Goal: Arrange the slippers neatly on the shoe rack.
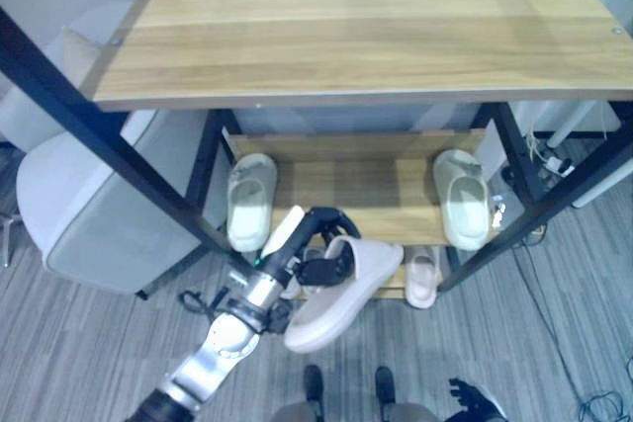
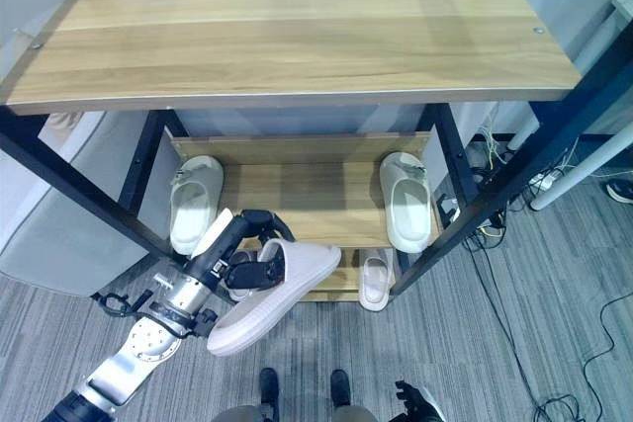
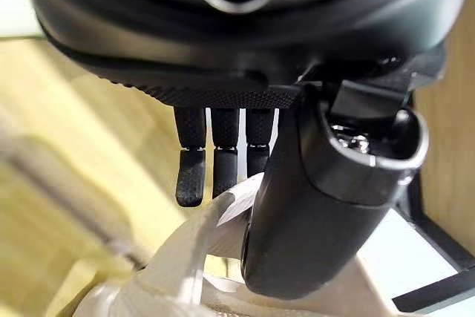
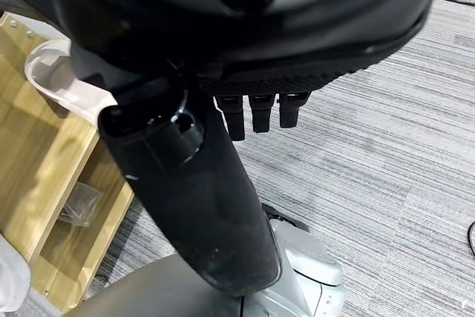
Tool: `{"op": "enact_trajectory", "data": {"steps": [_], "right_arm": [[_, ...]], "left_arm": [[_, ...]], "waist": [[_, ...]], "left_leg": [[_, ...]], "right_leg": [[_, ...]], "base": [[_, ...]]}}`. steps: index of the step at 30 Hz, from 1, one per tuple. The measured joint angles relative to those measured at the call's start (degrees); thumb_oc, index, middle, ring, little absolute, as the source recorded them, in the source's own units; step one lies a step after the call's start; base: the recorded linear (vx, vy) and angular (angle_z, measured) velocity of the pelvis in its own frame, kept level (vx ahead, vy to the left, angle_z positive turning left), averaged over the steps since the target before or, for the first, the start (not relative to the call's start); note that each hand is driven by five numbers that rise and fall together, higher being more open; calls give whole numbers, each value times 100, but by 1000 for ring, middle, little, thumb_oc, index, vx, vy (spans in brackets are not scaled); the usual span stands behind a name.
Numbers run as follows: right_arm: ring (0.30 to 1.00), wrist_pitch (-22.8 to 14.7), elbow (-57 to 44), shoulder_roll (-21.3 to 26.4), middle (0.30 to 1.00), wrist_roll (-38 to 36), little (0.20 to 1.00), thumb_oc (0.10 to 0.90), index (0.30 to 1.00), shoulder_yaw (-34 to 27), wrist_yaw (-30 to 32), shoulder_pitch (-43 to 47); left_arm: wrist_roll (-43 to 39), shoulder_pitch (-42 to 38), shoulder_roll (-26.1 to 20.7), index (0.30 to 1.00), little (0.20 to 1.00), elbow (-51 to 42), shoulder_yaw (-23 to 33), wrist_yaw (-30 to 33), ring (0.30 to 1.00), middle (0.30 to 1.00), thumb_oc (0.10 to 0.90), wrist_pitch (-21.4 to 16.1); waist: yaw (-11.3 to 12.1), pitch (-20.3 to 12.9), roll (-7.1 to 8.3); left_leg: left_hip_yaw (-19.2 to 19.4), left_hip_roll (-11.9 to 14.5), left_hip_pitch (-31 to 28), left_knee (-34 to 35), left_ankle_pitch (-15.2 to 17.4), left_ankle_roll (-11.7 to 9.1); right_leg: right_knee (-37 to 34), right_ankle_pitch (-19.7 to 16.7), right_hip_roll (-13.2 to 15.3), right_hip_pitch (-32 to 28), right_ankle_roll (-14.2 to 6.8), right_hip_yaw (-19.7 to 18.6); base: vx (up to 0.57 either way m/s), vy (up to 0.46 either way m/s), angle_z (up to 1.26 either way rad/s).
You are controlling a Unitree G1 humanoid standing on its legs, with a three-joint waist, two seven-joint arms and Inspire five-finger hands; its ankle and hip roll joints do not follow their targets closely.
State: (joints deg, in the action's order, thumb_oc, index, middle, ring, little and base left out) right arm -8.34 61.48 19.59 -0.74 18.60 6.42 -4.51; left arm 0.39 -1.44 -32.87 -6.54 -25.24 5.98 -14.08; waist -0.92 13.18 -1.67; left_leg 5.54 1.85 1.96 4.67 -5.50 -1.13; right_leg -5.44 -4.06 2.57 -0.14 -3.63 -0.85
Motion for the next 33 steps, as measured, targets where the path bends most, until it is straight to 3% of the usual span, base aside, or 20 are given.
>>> {"op": "enact_trajectory", "data": {"steps": [3,5,8,11,13,17,21,22,23,30,33], "right_arm": [[900,-14,-46,74,900,-61,900,800,900,135,59,115],[900,-5,-30,111,900,-185,900,800,900,123,102,449],[900,-38,-196,102,900,-285,900,800,900,105,162,930],[900,-154,-518,111,900,-457,900,800,900,46,292,1023],[900,-199,-649,119,900,-510,900,800,900,-99,369,1090],[900,-263,-1030,220,900,-866,900,800,900,-384,659,1398],[900,-427,-1803,477,900,-952,900,800,900,-635,947,1712],[900,-422,-1925,573,900,-987,900,800,900,-575,1008,1775],[900,-455,-2175,694,900,-1028,900,800,900,-579,1056,1811],[900,-657,-3188,1043,900,-1247,900,800,900,-714,1289,1808],[900,-687,-3210,1052,900,-1298,900,800,900,-689,1316,1801]], "left_arm": [[-4,-235,35,300,300,133,-206,36,300,300,400,-6],[13,-707,25,300,300,394,-423,88,300,300,400,-3],[63,-1425,-35,300,300,844,-586,113,300,300,400,36],[284,-1784,-76,300,300,1118,-589,345,300,300,400,168],[332,-1859,-68,300,300,1113,-541,507,300,300,400,174],[715,-2339,-215,300,300,822,-367,969,300,300,400,164],[919,-2950,-210,300,300,804,-12,1438,300,300,400,283],[942,-3026,-253,300,300,797,3,1526,300,300,400,294],[955,-3211,-335,300,300,772,63,1636,300,300,400,312],[1165,-4362,-678,300,300,1001,104,2596,300,300,400,576],[1164,-4820,-751,300,300,1363,-17,2855,300,300,400,728]], "waist": [[23,137,-23],[11,504,-76],[3,1019,17],[-20,1266,166],[-37,1405,123],[-117,1443,23],[-231,1662,-110],[-263,1647,-146],[-276,1667,-156],[-389,1759,-216],[-444,1755,-219]], "left_leg": [[-31,17,379,-93,-124,-16],[-105,38,753,-382,-154,-21],[-144,92,1585,-1125,50,-116],[-155,39,2344,-1910,280,-97],[-184,41,2810,-2470,484,-47],[-132,204,4648,-4645,1288,-26],[-128,433,5931,-6452,1997,11],[-179,441,6136,-6739,2173,39],[-189,526,6437,-7250,2396,48],[-326,815,8161,-9716,3237,163],[-381,818,8522,-10276,3431,178]], "right_leg": [[235,3,-54,442,-43,15],[582,41,-72,798,-11,67],[1717,429,-63,1793,72,115],[3009,924,47,2805,115,73],[3583,1128,66,3277,182,30],[5461,1740,47,5023,256,-77],[6984,2212,-74,6298,274,-180],[7179,2328,-56,6504,179,-177],[7643,2392,-12,6872,285,-145],[9960,3048,-147,8614,314,-228],[10504,3223,-153,8967,281,-261]], "base": [[-290,-46,5],[-248,-87,11],[-122,-41,6],[-145,-7,11],[-141,35,4],[-83,59,-11],[14,43,-19],[124,53,-20],[146,29,-13],[110,1,-10],[139,-18,0]]}}
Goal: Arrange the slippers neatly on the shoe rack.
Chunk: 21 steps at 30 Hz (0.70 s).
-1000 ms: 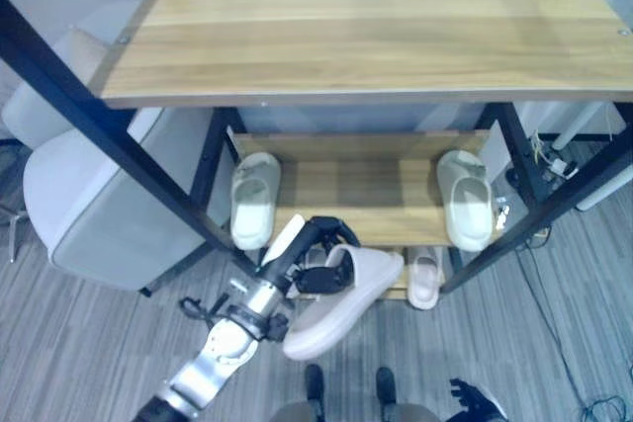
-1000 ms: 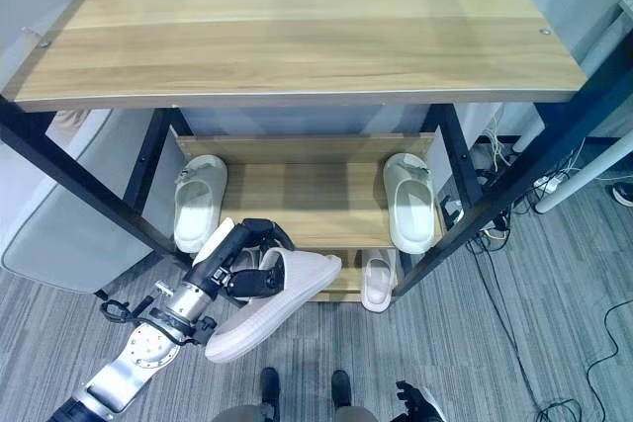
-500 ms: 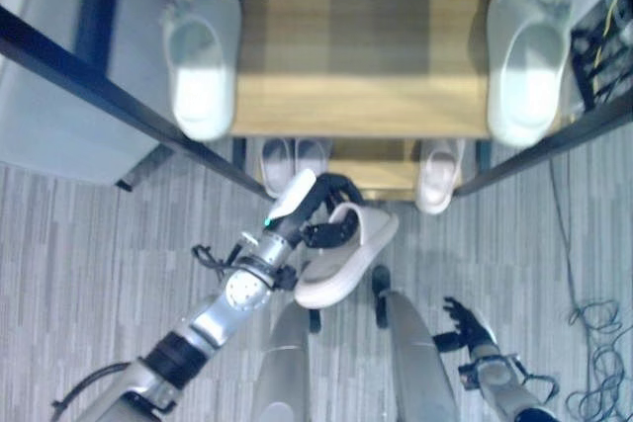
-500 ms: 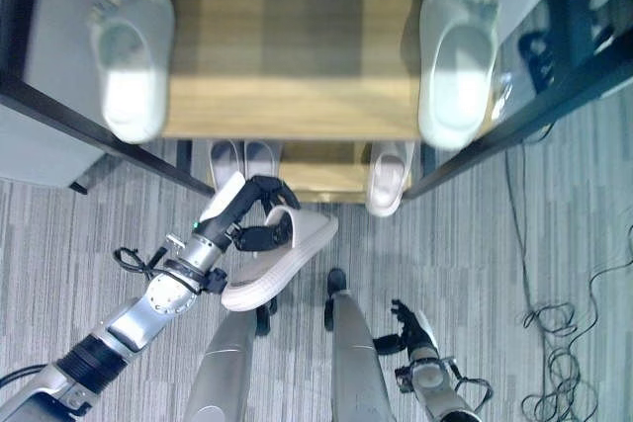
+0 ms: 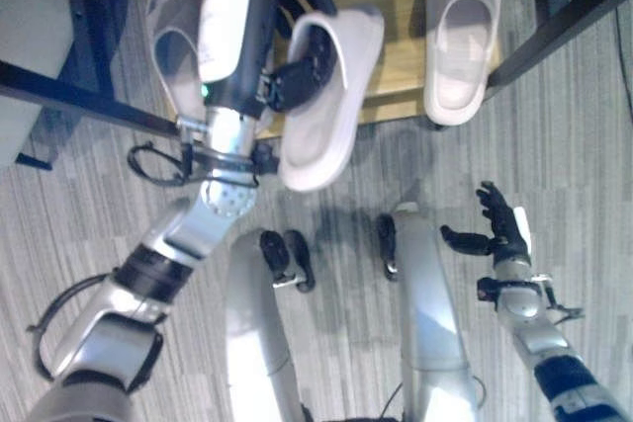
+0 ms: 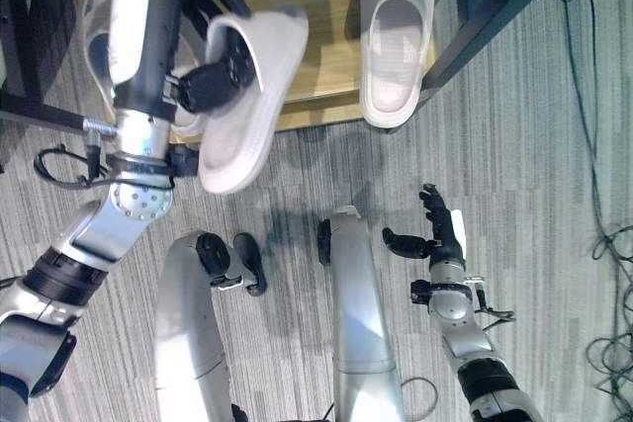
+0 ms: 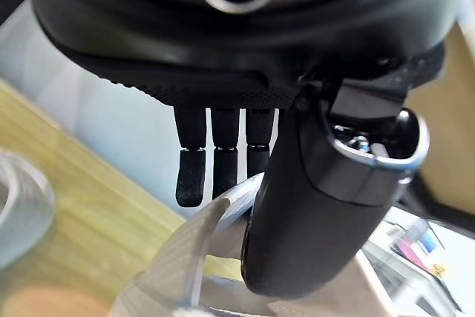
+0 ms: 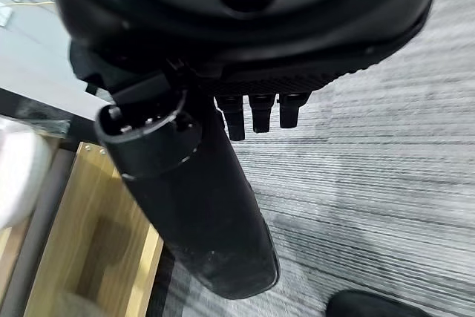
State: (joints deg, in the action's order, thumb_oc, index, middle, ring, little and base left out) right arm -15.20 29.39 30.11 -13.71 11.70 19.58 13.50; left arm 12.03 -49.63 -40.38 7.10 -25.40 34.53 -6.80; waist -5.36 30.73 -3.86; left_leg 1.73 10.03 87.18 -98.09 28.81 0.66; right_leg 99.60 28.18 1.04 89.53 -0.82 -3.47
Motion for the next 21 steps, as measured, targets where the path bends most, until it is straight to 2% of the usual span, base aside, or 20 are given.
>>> {"op": "enact_trajectory", "data": {"steps": [1,3,5,7,9,11,16,21], "right_arm": [[900,-13,-22,2,900,-4,900,800,900,6,1,-39],[900,-59,-168,53,900,-8,900,800,900,-6,25,-181],[900,-90,-255,111,900,-4,900,800,900,100,30,-296],[900,-128,-435,161,900,-4,900,800,900,88,45,-438],[900,-136,-454,178,900,-5,900,800,900,168,38,-604],[900,-175,-509,181,900,-8,900,800,900,194,33,-804],[900,-204,-505,271,900,-118,900,800,900,213,-22,-884],[900,-234,-554,388,900,-482,900,800,900,201,-78,-924]], "left_arm": [[-7,-188,-40,300,300,165,-89,137,300,300,400,58],[-18,-534,-196,300,300,468,-335,331,300,300,400,76],[-47,-759,-360,300,300,837,-586,444,300,300,400,213],[-46,-823,-386,300,300,866,-610,546,300,300,400,240],[-56,-852,-384,300,300,953,-806,605,300,300,400,273],[-63,-888,-377,300,300,1125,-955,612,300,300,400,293],[-278,-1163,-322,300,300,1612,-1242,643,300,300,400,381],[-270,-1736,-203,300,300,1911,-1556,608,300,300,400,429]], "waist": [[-38,-4,4],[-93,29,4],[-231,42,-2],[-266,45,-4],[-304,63,26],[-305,73,46],[-418,91,105],[-612,86,304]], "left_leg": [[-44,9,158,-265,95,-23],[-102,26,358,-887,327,60],[-226,60,519,-1729,735,-25],[-169,93,672,-2087,967,106],[-163,97,649,-2319,1053,58],[-232,102,609,-2649,1285,80],[-200,196,510,-3022,1490,160],[-53,197,416,-3143,1576,244]], "right_leg": [[242,75,2,142,-40,2],[814,263,10,329,-39,-18],[1595,630,1,448,-139,-37],[1938,811,-42,640,-221,-158],[2153,858,-31,629,-283,-168],[2442,1043,-30,575,-284,-166],[2751,1158,-91,528,-391,-262],[2936,1234,-71,498,-480,-447]], "base": [[178,-15,3],[146,15,1],[101,20,-7],[77,23,-6],[64,28,-1],[42,23,-4],[5,10,-7],[-11,-9,3]]}}
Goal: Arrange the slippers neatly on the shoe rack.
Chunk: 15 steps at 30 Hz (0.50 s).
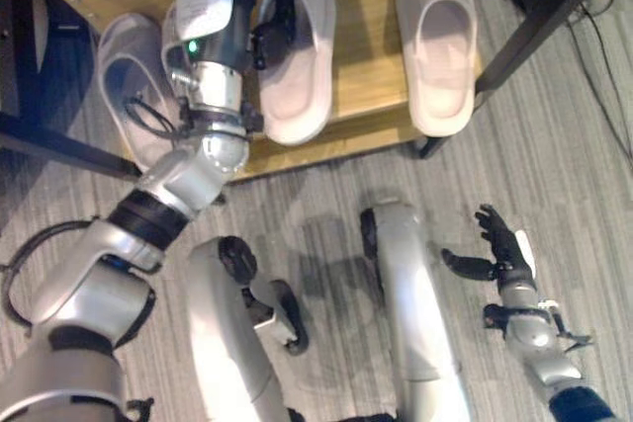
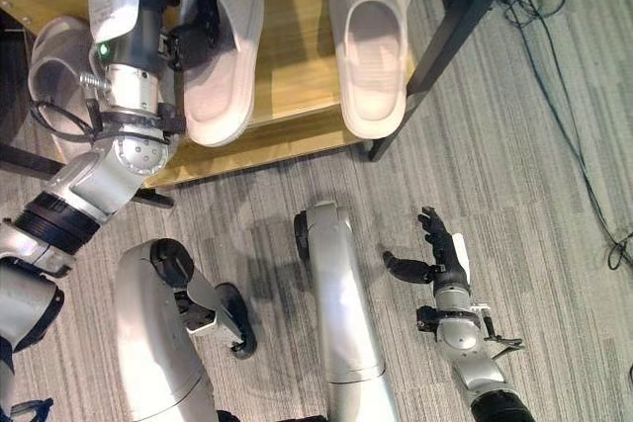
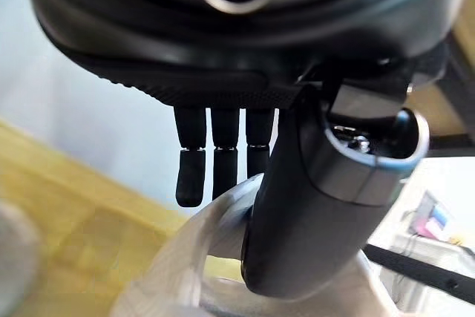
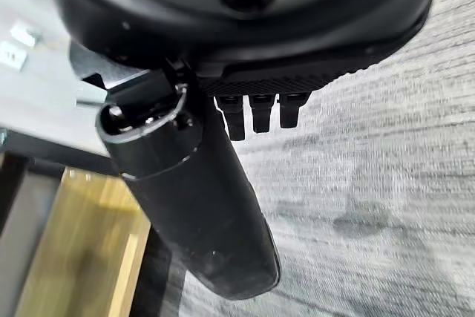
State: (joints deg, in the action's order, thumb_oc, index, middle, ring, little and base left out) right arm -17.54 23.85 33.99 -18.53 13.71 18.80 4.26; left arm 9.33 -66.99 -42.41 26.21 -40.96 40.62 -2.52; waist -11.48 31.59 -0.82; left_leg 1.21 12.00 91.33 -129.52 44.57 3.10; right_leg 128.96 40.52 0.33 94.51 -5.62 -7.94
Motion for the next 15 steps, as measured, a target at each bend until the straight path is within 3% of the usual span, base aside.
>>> {"op": "enact_trajectory", "data": {"steps": [5,9,10,15], "right_arm": [[900,-83,-693,185,900,-87,900,800,900,-107,-103,-239],[900,-103,-820,309,900,-85,900,800,900,-117,-111,-298],[900,-102,-819,318,900,-85,900,800,900,-117,-111,-319],[900,-100,-819,393,900,-85,900,800,900,-114,-139,-346]], "left_arm": [[0,-356,199,300,300,192,-186,-119,300,300,400,5],[-2,-602,550,300,300,484,-302,-270,300,300,400,6],[-3,-672,565,900,900,545,-418,-275,900,900,800,5],[-9,-755,633,900,900,710,-446,-391,900,900,800,9]], "waist": [[-259,1,23],[-286,1,23],[-310,1,24],[-369,1,25]], "left_leg": [[115,-14,-74,-14,47,17],[132,-13,-116,-11,52,17],[137,-11,-138,-10,56,12],[154,-10,-171,-4,58,13]], "right_leg": [[55,67,7,-25,-50,-122],[57,68,5,-51,-50,-139],[58,68,-3,-61,-50,-148],[59,69,-10,-83,-54,-172]], "base": [[-22,6,2],[0,0,0],[0,0,0],[0,0,0]]}}
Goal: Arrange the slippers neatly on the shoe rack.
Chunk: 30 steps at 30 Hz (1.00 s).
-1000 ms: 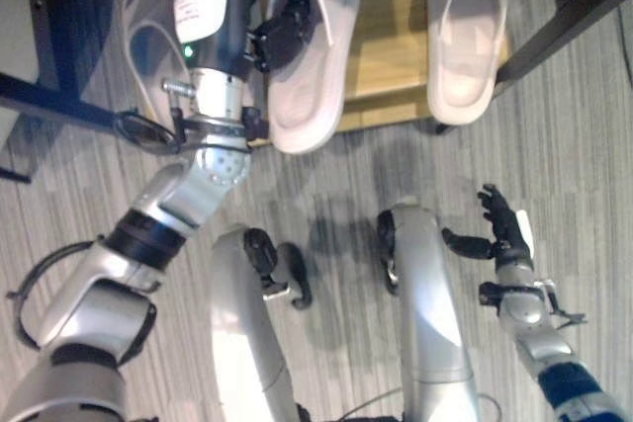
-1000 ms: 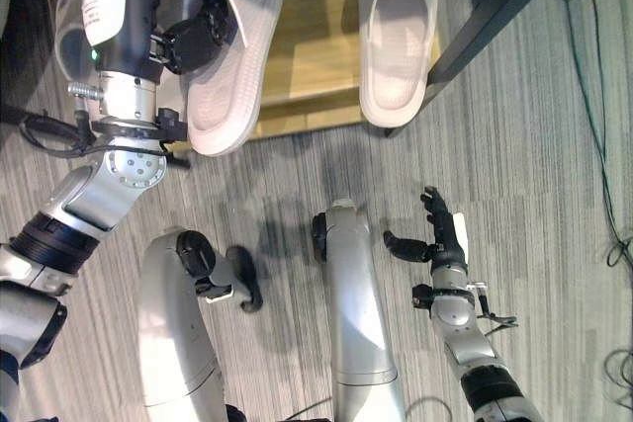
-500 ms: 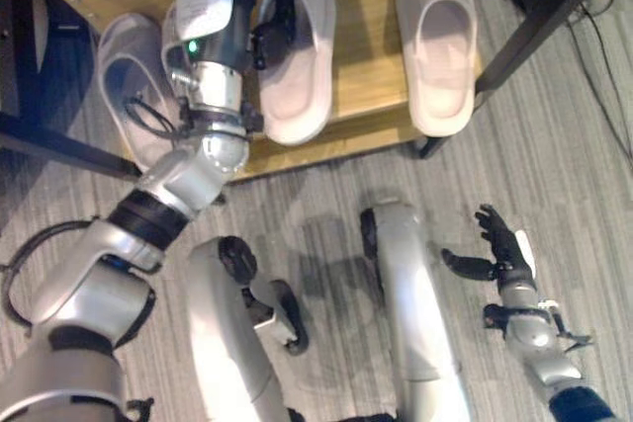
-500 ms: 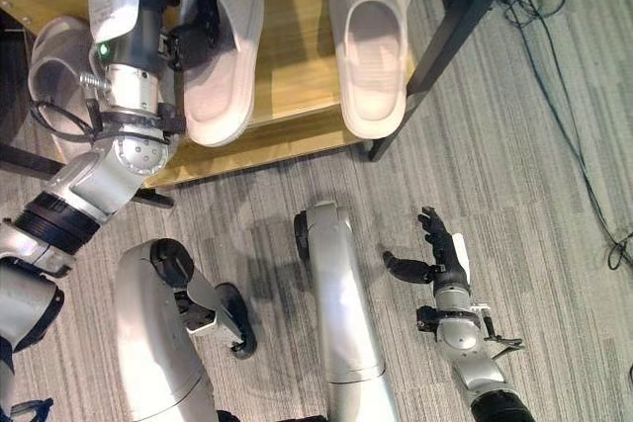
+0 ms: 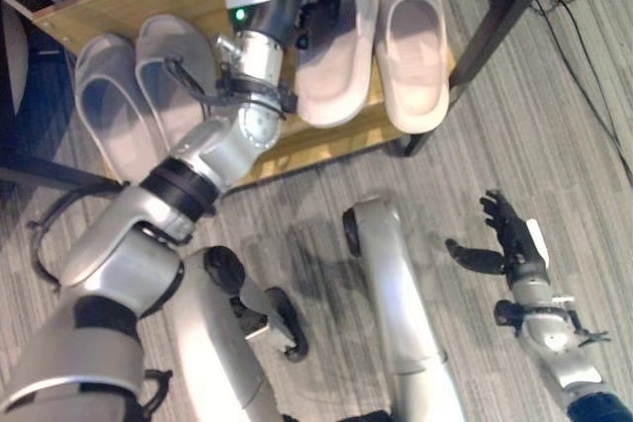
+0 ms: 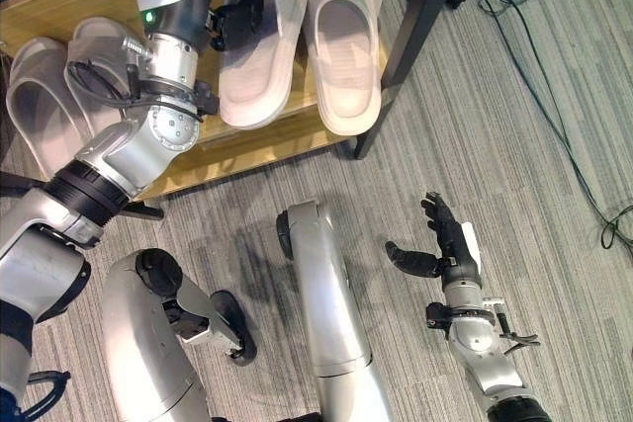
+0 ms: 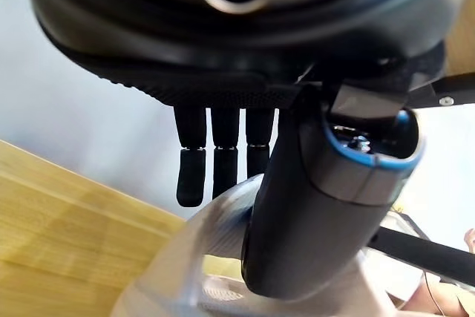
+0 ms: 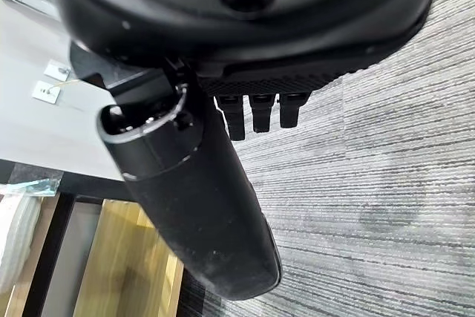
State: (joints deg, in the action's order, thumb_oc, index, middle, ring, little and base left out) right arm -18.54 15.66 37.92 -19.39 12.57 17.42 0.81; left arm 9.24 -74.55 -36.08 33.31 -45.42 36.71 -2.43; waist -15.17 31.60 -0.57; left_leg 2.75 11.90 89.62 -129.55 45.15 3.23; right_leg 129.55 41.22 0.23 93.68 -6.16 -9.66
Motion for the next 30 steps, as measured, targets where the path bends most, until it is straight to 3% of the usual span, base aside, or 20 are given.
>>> {"op": "enact_trajectory", "data": {"steps": [9,11,13,21,30], "right_arm": [[900,1,-1,130,900,0,900,800,900,-9,-45,-52],[900,32,404,110,900,137,900,800,900,256,102,255],[900,47,494,29,900,184,900,800,900,251,145,247],[900,66,492,-2,900,531,900,800,900,278,209,206],[900,138,492,-27,900,844,900,800,900,453,220,180]], "left_arm": [[4,-15,110,900,900,-3,0,-243,900,900,800,-1],[6,13,191,900,900,20,-1,-257,900,900,800,3],[15,17,289,900,900,0,3,-255,900,900,800,-13],[14,103,286,900,900,-23,11,-258,900,900,800,-7],[-3,1097,-74,900,900,-1226,301,-269,900,900,800,-83]], "waist": [[29,0,0],[46,-3,42],[151,-4,40],[199,-4,39],[324,-5,36]], "left_leg": [[22,-6,-30,-3,5,-10],[23,-10,-80,-3,14,-30],[39,-27,-85,-14,15,-41],[35,-96,-83,-22,49,-111],[24,-123,-90,-57,45,-124]], "right_leg": [[30,4,-2,-7,7,-21],[51,14,3,-36,25,-23],[98,51,23,-31,31,-46],[164,145,87,-31,69,-49],[242,191,136,-34,128,-46]], "base": [[0,-3,0],[13,-26,2],[10,-4,7],[-5,-3,3],[-8,-10,2]]}}
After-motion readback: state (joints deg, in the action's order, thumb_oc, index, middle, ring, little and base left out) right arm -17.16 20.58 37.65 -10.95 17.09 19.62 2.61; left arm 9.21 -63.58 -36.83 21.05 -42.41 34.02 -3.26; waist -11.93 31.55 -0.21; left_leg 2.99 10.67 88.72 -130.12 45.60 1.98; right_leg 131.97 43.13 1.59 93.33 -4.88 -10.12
